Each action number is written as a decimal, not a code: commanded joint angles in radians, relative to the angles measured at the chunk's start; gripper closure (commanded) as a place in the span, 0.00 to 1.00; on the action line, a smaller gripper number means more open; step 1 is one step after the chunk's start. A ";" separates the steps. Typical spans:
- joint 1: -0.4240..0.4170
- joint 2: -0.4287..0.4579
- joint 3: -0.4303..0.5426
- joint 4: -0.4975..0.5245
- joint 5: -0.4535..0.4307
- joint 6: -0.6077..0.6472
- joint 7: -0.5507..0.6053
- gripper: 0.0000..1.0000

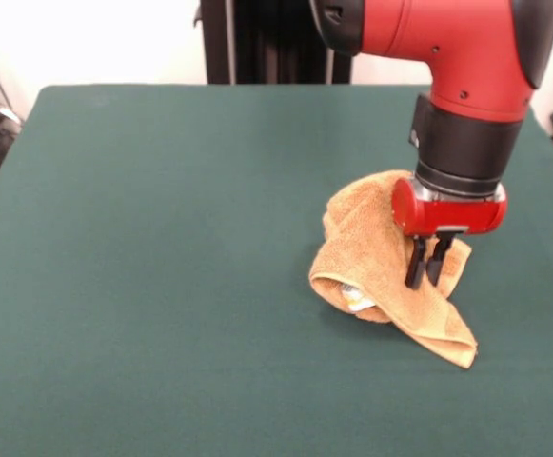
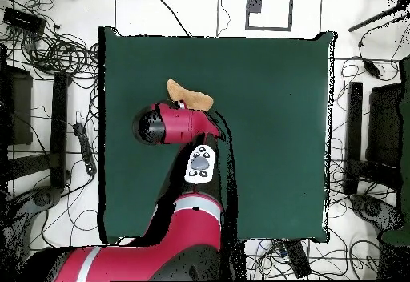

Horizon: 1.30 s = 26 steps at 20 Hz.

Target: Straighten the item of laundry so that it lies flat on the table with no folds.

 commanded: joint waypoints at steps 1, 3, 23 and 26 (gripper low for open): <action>-0.024 0.043 0.087 0.066 0.026 0.008 0.190 1.00; -0.029 0.009 0.088 0.095 0.027 0.003 0.196 1.00; -0.023 -0.317 0.072 0.390 0.035 0.098 0.194 1.00; -0.052 -0.307 0.092 0.418 0.011 0.049 0.169 1.00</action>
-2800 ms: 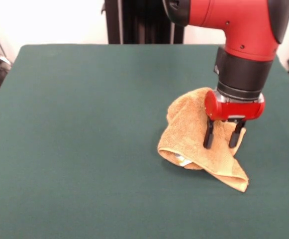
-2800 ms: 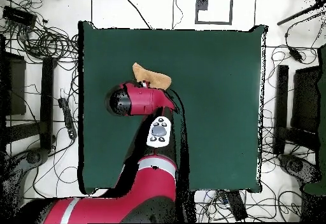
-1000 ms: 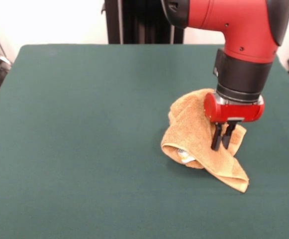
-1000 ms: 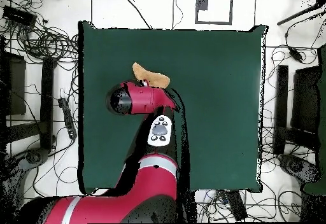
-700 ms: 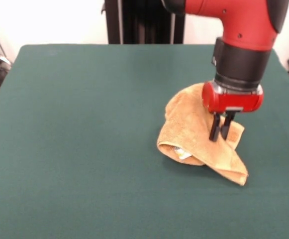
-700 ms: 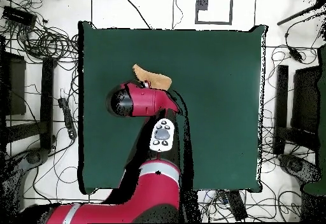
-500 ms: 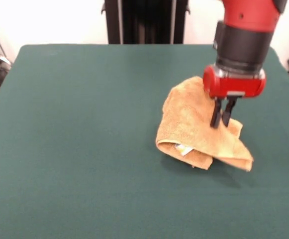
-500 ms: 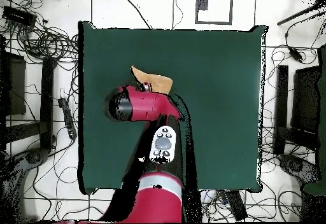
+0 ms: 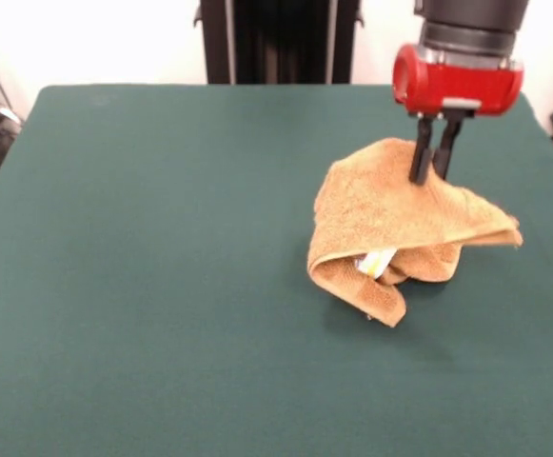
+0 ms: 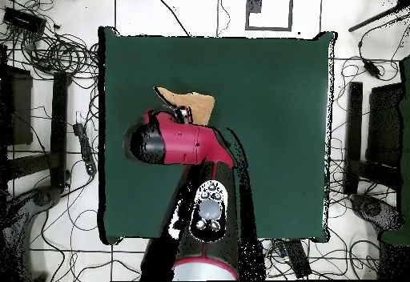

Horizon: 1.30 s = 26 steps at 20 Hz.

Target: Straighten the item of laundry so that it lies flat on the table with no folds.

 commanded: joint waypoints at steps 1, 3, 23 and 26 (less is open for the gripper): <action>-0.044 0.004 0.095 0.180 -0.002 0.026 0.162 1.00; -0.071 0.013 0.115 0.198 -0.019 -0.010 0.146 1.00; -0.259 0.069 0.298 0.247 -0.154 -0.069 0.076 1.00; -0.255 0.055 0.295 0.266 -0.151 -0.039 0.089 1.00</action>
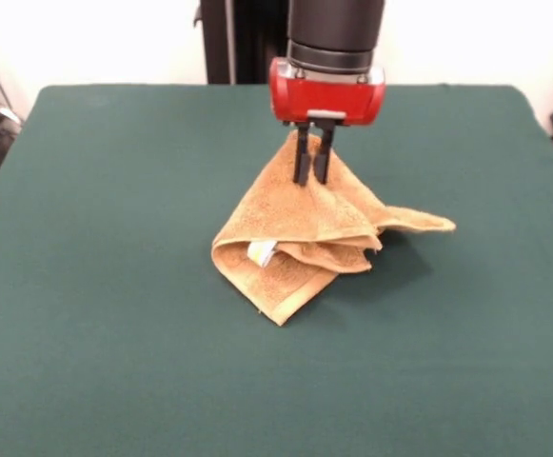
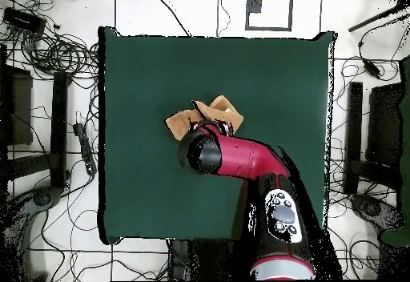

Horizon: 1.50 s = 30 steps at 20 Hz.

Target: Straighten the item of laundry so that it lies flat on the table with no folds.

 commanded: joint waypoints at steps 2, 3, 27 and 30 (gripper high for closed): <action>-0.004 0.067 0.181 0.155 -0.042 0.029 0.077 1.00; -0.012 0.062 0.190 0.163 -0.043 0.042 0.067 1.00; -0.156 0.040 0.298 0.174 -0.134 0.196 -0.029 1.00; -0.133 0.002 0.275 0.182 -0.140 0.200 -0.006 1.00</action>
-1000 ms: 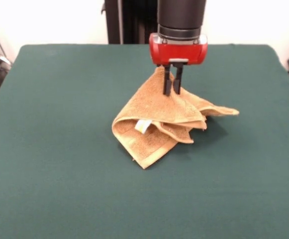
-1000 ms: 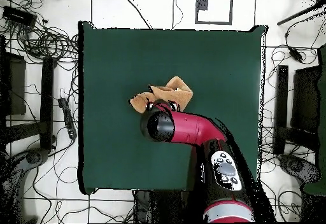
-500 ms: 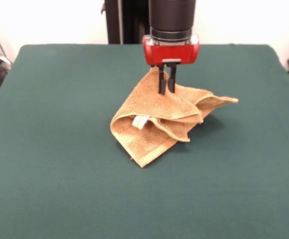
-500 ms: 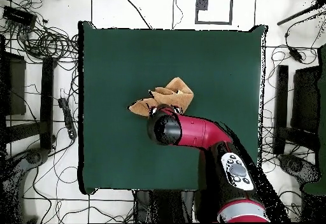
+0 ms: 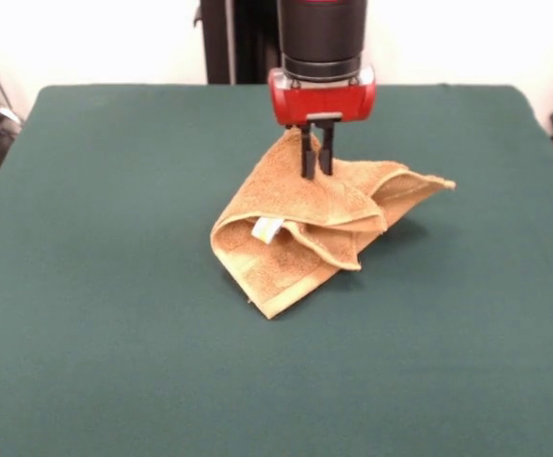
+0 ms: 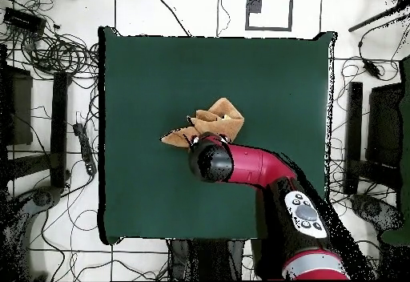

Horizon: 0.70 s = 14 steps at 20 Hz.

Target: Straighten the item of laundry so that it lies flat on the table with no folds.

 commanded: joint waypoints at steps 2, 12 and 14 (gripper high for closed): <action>0.041 -0.022 0.098 0.102 -0.046 0.161 0.019 1.00; 0.031 -0.155 0.099 0.153 -0.027 0.260 0.020 1.00; 0.024 -0.155 0.105 0.153 -0.025 0.263 0.018 1.00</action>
